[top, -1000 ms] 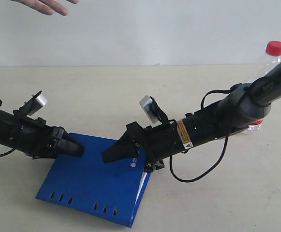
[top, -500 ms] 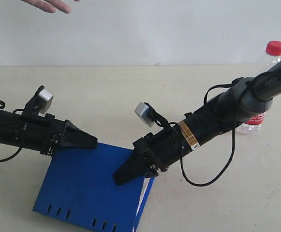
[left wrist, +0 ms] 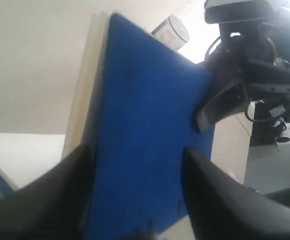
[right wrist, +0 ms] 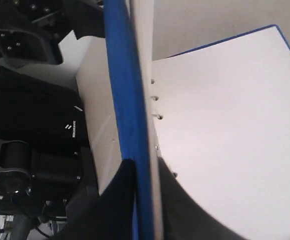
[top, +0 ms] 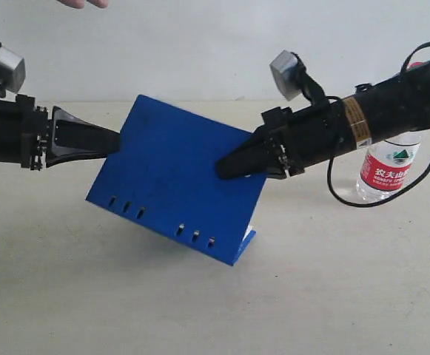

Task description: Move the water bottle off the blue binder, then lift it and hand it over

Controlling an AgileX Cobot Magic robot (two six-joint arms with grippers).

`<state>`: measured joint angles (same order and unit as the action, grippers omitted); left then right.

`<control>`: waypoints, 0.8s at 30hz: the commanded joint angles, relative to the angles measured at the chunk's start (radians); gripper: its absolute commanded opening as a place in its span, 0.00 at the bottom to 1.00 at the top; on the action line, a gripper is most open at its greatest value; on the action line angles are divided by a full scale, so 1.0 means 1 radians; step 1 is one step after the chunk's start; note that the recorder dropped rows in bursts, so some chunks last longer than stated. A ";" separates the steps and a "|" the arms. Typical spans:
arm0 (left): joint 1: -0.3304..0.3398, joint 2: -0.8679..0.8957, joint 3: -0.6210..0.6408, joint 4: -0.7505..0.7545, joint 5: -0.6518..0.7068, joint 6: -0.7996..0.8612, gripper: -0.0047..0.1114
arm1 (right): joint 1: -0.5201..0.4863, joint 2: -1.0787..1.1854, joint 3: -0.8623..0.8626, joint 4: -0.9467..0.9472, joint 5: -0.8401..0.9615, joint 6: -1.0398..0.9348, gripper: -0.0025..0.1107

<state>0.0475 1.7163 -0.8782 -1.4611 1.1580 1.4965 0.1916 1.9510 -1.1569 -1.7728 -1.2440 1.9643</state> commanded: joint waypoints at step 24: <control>0.000 -0.124 0.403 -0.283 -0.089 -0.006 0.48 | -0.052 -0.047 -0.006 0.028 0.023 -0.004 0.02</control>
<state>0.0475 1.5792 -0.4830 -1.7256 1.0789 1.5020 0.1421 1.9201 -1.1569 -1.7720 -1.1966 1.9717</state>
